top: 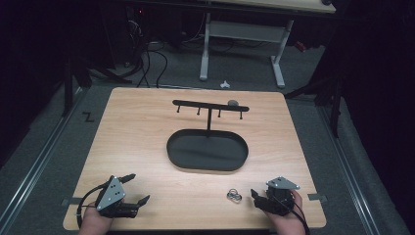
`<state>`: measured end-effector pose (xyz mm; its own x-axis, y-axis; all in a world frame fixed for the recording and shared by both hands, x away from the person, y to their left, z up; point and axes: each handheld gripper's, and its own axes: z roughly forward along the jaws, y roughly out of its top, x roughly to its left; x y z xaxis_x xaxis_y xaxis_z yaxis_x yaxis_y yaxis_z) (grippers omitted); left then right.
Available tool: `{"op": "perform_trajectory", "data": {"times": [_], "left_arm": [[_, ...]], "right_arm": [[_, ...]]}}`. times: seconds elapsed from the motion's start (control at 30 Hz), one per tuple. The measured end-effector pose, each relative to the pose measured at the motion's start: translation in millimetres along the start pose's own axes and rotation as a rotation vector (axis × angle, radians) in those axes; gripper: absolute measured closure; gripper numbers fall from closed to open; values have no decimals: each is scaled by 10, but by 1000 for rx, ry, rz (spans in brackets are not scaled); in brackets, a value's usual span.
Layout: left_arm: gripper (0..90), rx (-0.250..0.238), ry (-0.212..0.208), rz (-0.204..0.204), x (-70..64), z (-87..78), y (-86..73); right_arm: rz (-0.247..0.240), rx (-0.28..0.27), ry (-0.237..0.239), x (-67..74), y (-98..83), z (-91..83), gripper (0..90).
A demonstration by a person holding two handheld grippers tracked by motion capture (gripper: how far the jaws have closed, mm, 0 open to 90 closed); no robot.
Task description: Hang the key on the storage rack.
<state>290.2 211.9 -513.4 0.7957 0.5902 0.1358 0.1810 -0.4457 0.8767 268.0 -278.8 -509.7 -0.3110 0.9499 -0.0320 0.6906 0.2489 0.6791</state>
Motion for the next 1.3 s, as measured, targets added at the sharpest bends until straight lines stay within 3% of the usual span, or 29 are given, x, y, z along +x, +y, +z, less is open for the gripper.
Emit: {"op": "perform_trajectory", "data": {"times": [0.27,0.4,0.57,0.73,0.9,1.13,1.3], "left_arm": [[153,1,-2,0,-4,2,-1],[153,2,-3,1,-3,3,-2],[153,4,-3,4,1,11,-1],[153,3,-6,8,-3,12,4],[153,1,-11,13,-11,-3,6],[153,0,-11,6,-10,-1,4],[153,4,-15,9,-19,4,5]], "right_arm": [[49,23,10,-43,32,-66,244],[23,24,15,-59,42,-88,217],[8,66,7,-107,89,-84,217],[-11,149,-5,-146,122,-9,217],[-25,206,19,-161,180,26,217],[-60,271,19,-107,318,-10,217],[-69,305,44,-54,365,7,218]]}}
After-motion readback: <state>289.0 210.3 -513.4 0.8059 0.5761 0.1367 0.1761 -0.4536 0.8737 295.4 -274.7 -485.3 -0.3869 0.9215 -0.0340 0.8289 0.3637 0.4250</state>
